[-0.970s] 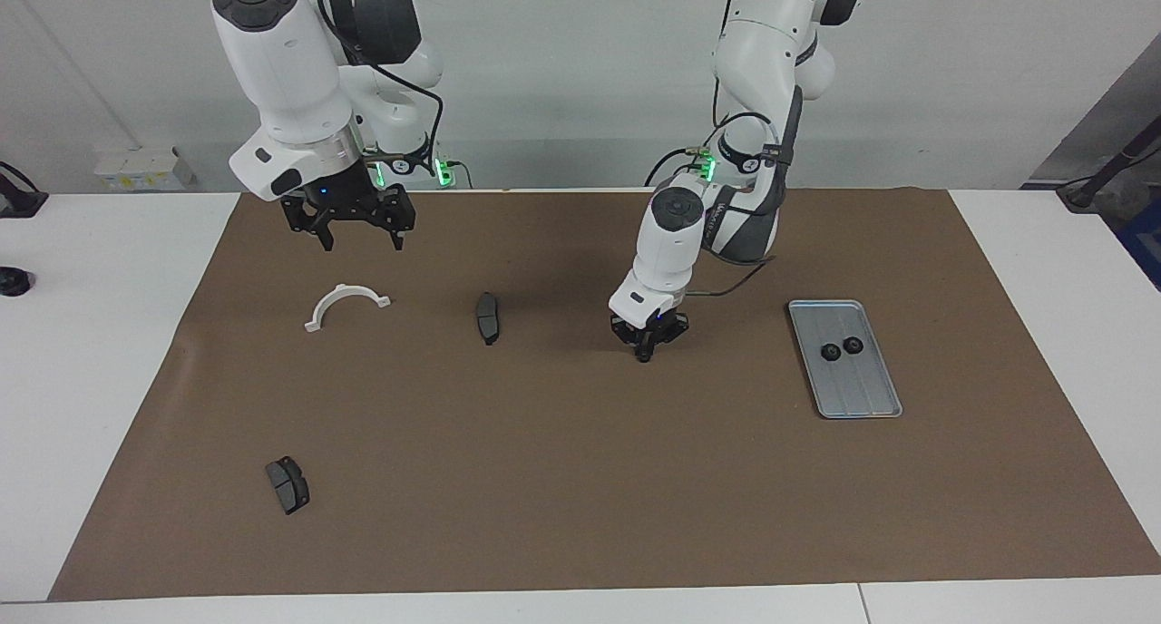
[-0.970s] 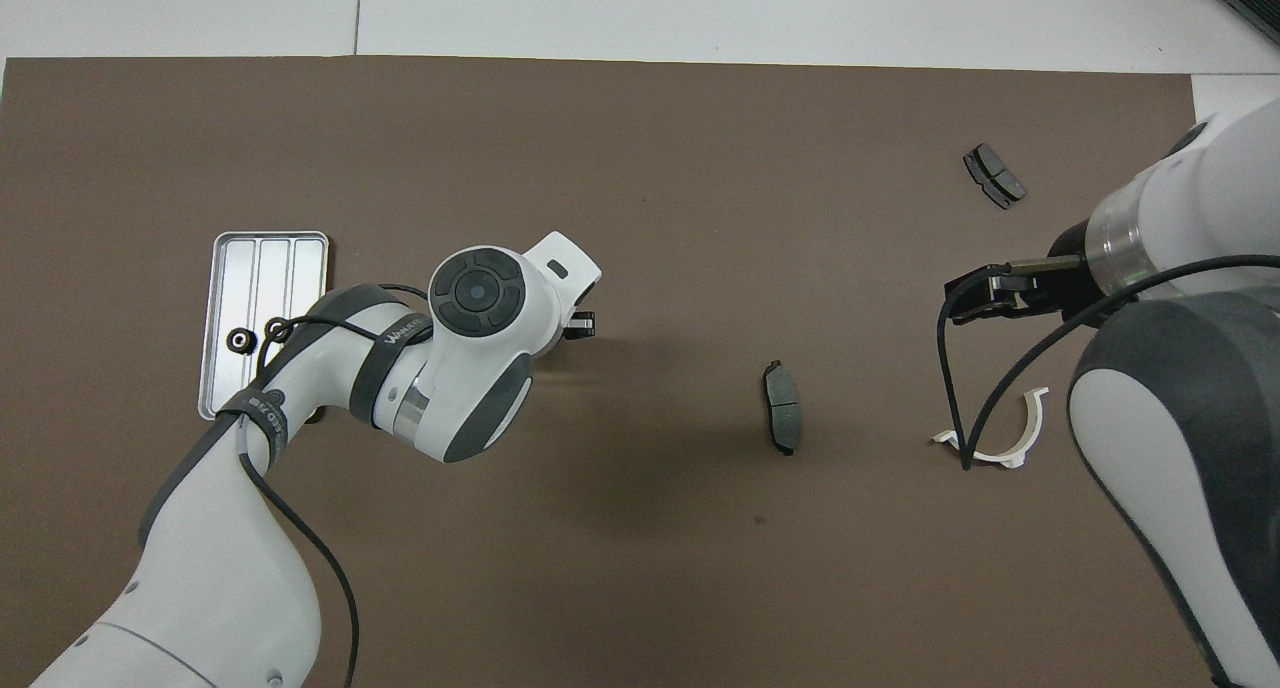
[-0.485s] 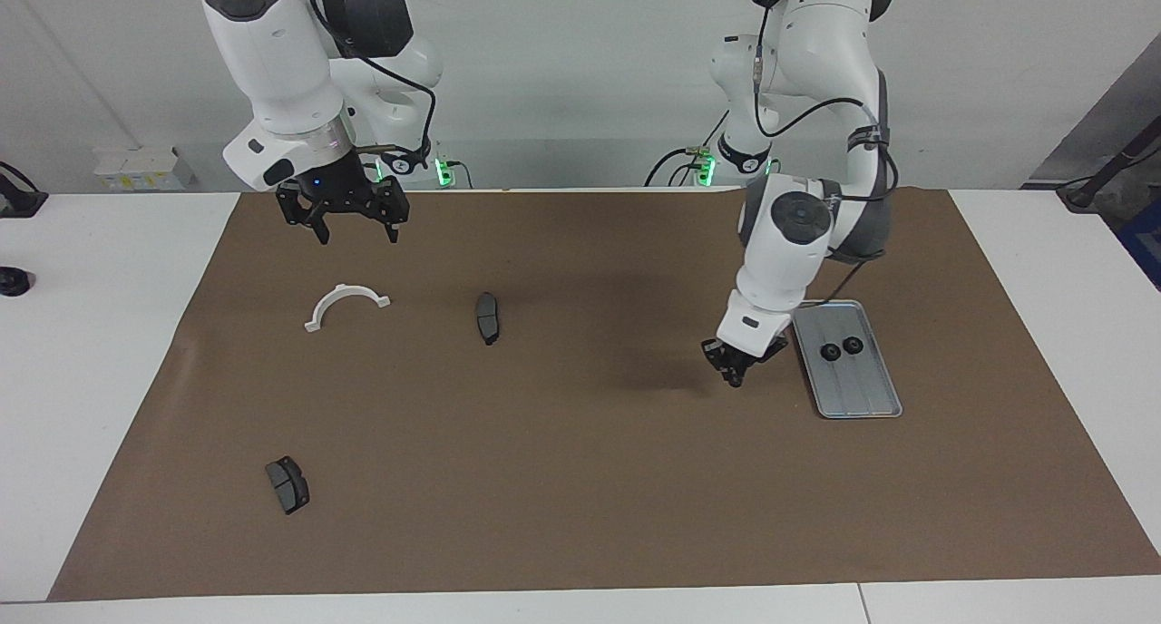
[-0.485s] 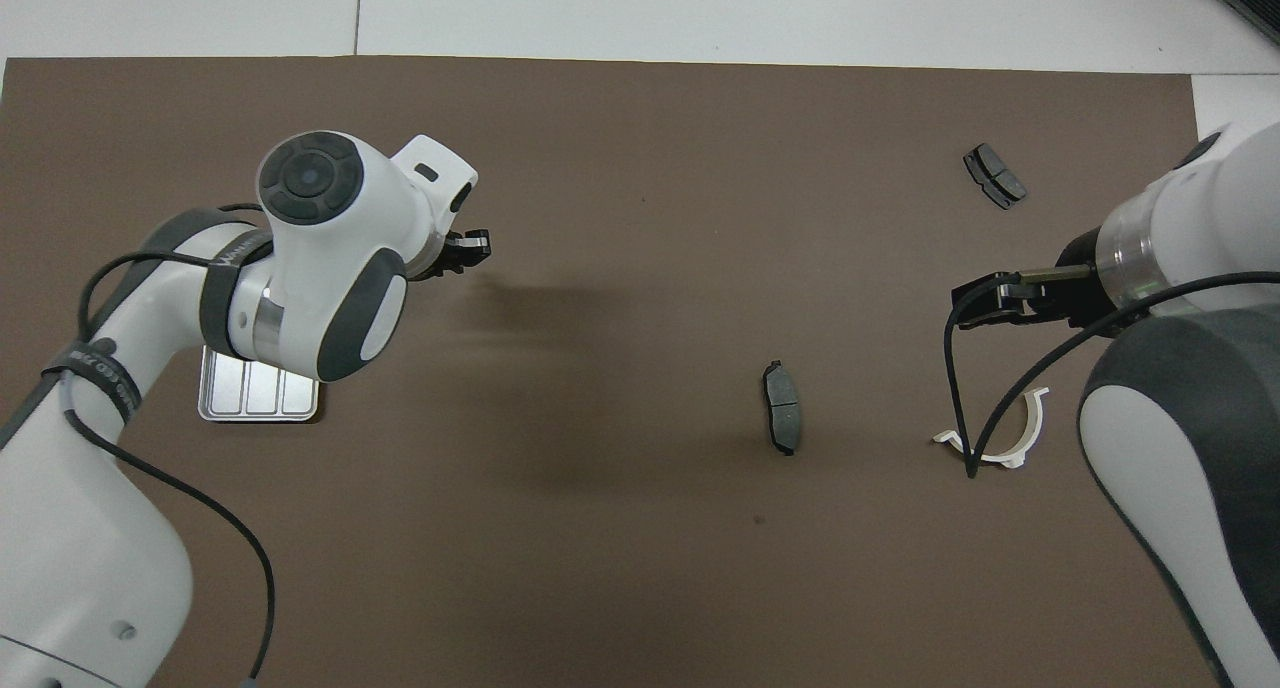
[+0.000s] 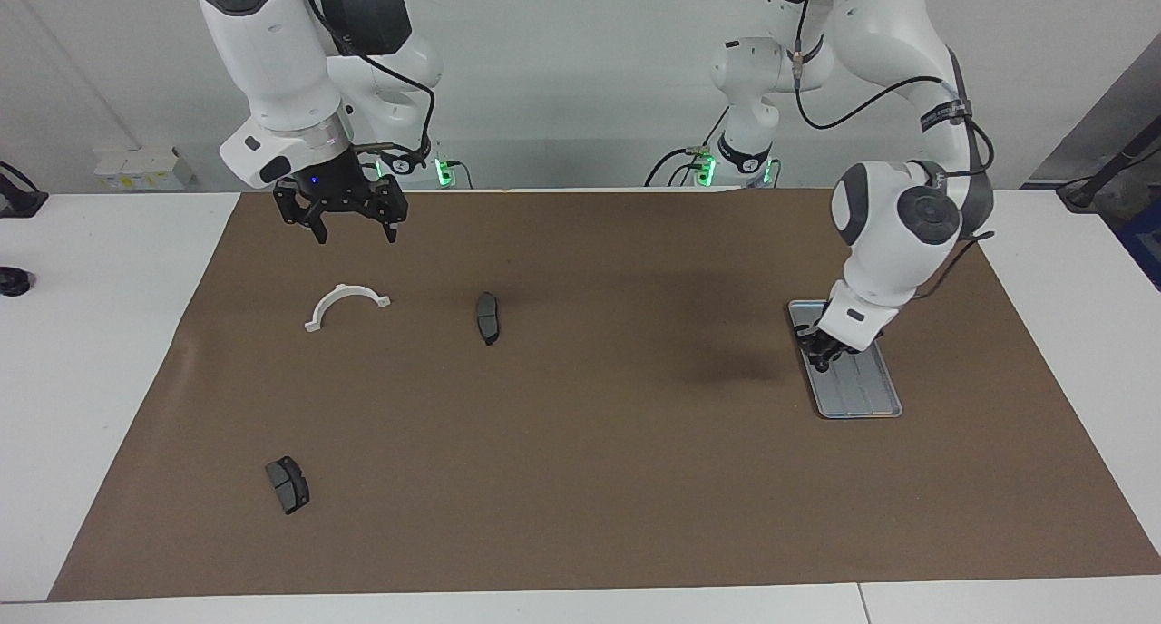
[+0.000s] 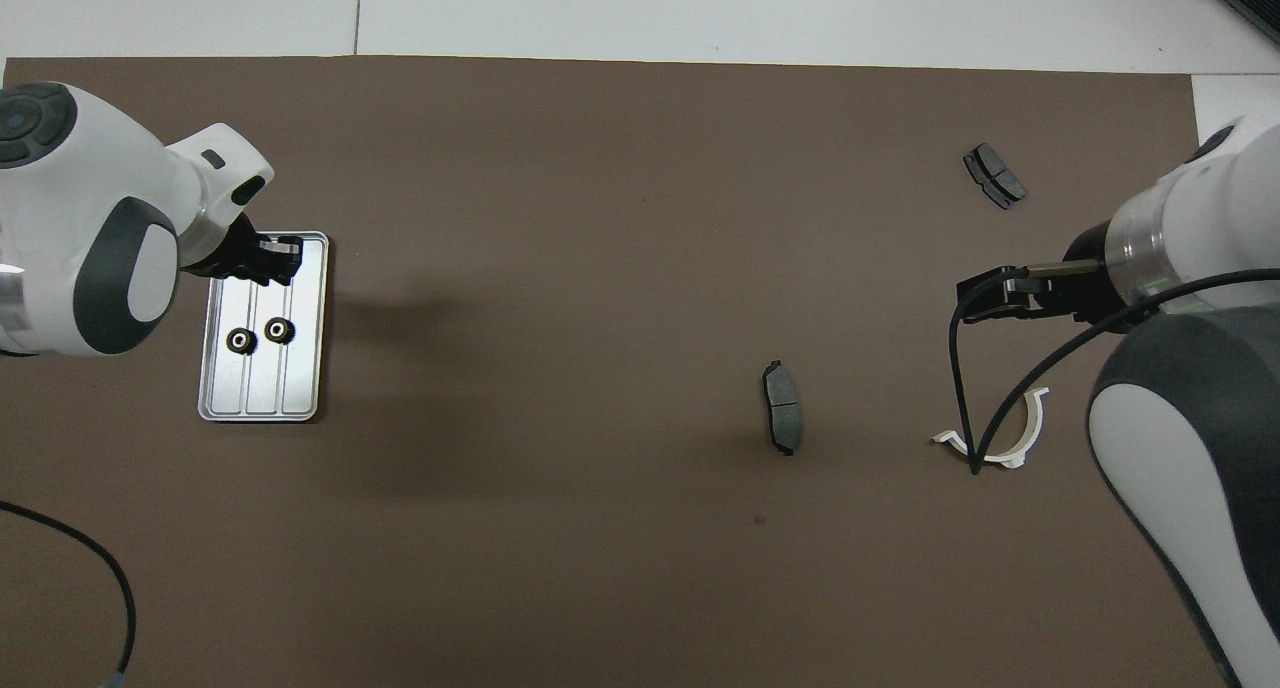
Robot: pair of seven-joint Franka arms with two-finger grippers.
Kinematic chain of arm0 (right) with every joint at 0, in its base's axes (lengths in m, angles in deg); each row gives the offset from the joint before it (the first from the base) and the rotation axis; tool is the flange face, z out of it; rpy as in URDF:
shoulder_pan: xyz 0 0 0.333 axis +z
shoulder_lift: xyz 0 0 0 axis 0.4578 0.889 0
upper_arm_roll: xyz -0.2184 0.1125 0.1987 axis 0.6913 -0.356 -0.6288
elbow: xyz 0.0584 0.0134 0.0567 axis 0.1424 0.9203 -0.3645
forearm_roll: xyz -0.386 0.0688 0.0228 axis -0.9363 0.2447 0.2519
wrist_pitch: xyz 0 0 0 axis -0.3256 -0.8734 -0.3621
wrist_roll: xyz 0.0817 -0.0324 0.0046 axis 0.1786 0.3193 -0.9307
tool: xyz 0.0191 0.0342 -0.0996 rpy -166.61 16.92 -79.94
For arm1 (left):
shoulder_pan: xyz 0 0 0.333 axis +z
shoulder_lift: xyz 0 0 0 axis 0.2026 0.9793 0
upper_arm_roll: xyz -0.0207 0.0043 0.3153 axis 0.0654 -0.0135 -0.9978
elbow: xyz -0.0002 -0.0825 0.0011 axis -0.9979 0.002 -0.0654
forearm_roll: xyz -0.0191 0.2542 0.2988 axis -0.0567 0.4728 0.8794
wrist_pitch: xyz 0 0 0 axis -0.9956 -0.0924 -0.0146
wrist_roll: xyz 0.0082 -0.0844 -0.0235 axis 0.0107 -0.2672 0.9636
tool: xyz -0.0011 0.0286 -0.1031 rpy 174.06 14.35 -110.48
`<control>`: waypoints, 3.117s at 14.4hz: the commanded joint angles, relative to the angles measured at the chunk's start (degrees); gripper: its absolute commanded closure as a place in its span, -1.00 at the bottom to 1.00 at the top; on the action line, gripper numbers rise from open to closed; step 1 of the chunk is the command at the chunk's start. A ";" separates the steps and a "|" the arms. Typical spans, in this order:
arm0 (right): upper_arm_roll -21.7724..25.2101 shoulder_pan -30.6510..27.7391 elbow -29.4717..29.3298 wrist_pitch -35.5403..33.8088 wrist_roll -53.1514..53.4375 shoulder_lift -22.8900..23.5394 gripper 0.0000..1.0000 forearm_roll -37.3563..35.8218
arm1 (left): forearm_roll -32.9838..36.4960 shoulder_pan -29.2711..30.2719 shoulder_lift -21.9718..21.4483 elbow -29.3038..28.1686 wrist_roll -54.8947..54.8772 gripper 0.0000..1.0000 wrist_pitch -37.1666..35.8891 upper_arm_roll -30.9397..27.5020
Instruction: Pick bearing gear from pile to tray
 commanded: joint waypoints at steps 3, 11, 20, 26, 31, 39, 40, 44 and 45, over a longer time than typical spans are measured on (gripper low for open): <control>-0.40 -0.95 -0.38 -1.39 -0.92 -0.33 -1.00 0.83 | -0.51 1.68 -6.98 -14.82 -4.10 1.00 4.77 0.54; -0.49 -0.86 0.06 -0.52 0.14 -0.51 -1.00 1.09 | -0.51 0.98 -8.14 -16.54 -4.10 -1.00 7.43 0.54; -0.49 -0.86 0.06 -0.69 -0.48 -0.51 -1.00 1.53 | -2.97 0.27 -6.81 15.53 -2.25 -1.00 -22.87 0.89; -0.40 -1.57 0.06 -0.51 -0.74 -0.51 -1.00 1.53 | -2.88 -2.26 -6.55 25.12 -2.25 -1.00 -33.17 1.07; -0.40 -1.57 -0.29 -0.86 -0.22 -0.42 -1.00 1.44 | -2.97 -3.42 -6.99 26.11 -1.46 -1.00 -34.33 1.15; -0.49 -1.57 -2.84 -1.39 -0.30 0.28 -1.00 0.39 | -2.88 -2.80 -9.89 20.04 -1.37 -1.00 -28.17 0.98; -0.49 -1.74 -3.80 -2.00 -0.22 1.24 -1.00 0.47 | -2.88 -2.71 -9.98 19.87 -1.28 -1.00 -27.91 0.98; -0.49 -1.92 -3.46 -2.01 -0.21 1.42 -1.00 0.56 | -2.88 -2.63 -10.59 17.94 2.66 -1.00 -25.36 0.98; -0.40 -1.57 -3.02 -1.57 -0.21 1.08 -1.00 0.39 | -2.88 -2.63 -10.85 17.15 3.02 -1.00 -24.92 0.98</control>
